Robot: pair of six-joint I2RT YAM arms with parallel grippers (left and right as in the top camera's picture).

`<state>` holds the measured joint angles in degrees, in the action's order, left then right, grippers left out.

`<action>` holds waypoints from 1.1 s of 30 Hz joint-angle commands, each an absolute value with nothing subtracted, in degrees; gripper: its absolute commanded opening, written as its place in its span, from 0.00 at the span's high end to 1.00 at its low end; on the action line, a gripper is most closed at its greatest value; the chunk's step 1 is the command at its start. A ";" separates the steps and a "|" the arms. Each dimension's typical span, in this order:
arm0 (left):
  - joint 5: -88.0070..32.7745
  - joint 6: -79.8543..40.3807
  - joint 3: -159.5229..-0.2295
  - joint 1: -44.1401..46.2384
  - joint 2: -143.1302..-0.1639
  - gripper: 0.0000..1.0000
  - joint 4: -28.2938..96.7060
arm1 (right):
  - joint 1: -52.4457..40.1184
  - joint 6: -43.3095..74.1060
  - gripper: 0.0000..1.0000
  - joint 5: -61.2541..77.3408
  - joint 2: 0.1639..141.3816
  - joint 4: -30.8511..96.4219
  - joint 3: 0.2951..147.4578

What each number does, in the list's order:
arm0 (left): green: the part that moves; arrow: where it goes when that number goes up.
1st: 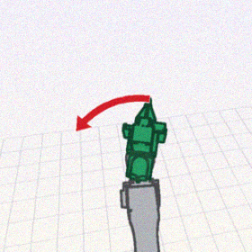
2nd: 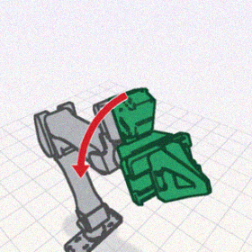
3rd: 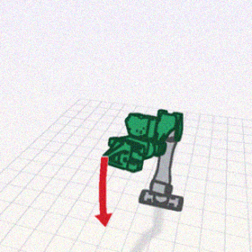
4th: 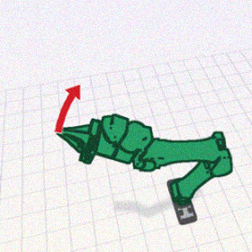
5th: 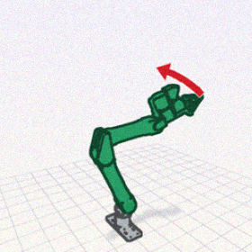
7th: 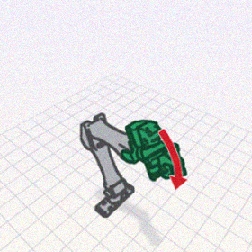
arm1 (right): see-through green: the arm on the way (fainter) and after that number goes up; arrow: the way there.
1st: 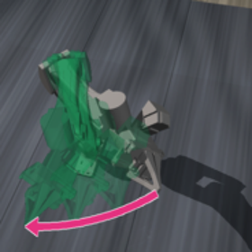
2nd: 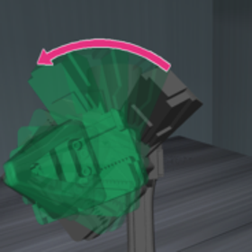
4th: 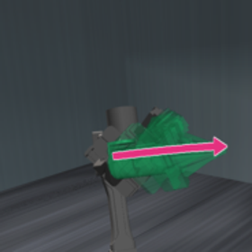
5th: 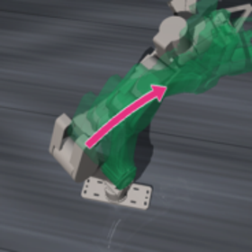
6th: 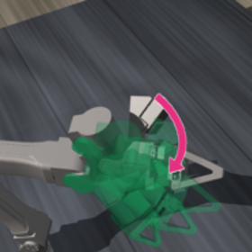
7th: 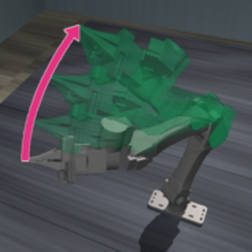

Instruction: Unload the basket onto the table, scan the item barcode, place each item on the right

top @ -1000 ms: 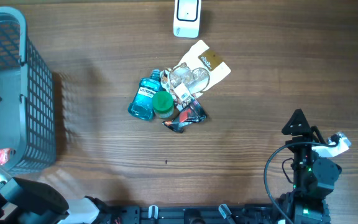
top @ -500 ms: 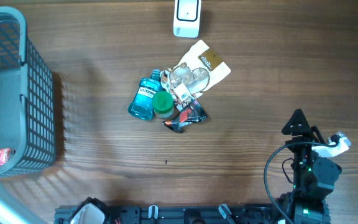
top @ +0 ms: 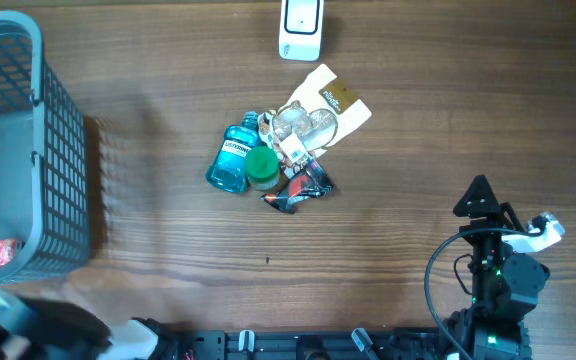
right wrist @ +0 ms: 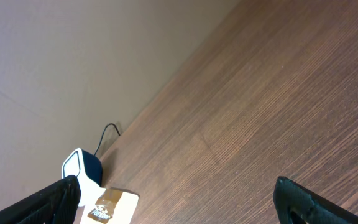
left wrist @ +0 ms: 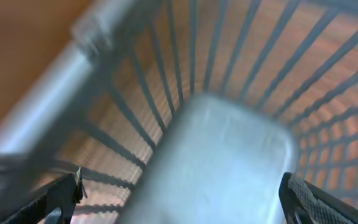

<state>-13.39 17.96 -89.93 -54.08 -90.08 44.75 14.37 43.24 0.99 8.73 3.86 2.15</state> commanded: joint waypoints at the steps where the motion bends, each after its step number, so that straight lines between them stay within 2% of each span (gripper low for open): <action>1: -9.02 19.25 -89.78 -54.35 -95.48 0.00 48.40 | 14.52 42.19 0.00 0.03 8.78 3.66 2.11; 3: -8.95 21.17 -89.78 -54.33 -97.21 0.00 51.51 | 14.52 42.22 0.00 0.03 8.78 3.66 2.11; 8: -9.78 35.97 -89.76 -54.52 -99.92 0.00 56.90 | 14.52 42.19 0.00 0.03 8.78 3.66 2.11; 15: -6.44 36.05 -88.29 -54.63 -101.56 0.00 58.89 | 14.52 42.19 0.00 0.03 8.78 3.66 2.11; 24: 18.59 37.78 -76.88 -47.24 -101.60 0.00 55.75 | 14.52 42.19 0.00 0.03 8.78 3.66 2.11; 33: 19.18 38.46 -69.76 -48.27 -101.60 0.00 49.89 | 14.55 42.22 0.00 0.03 8.78 3.66 2.11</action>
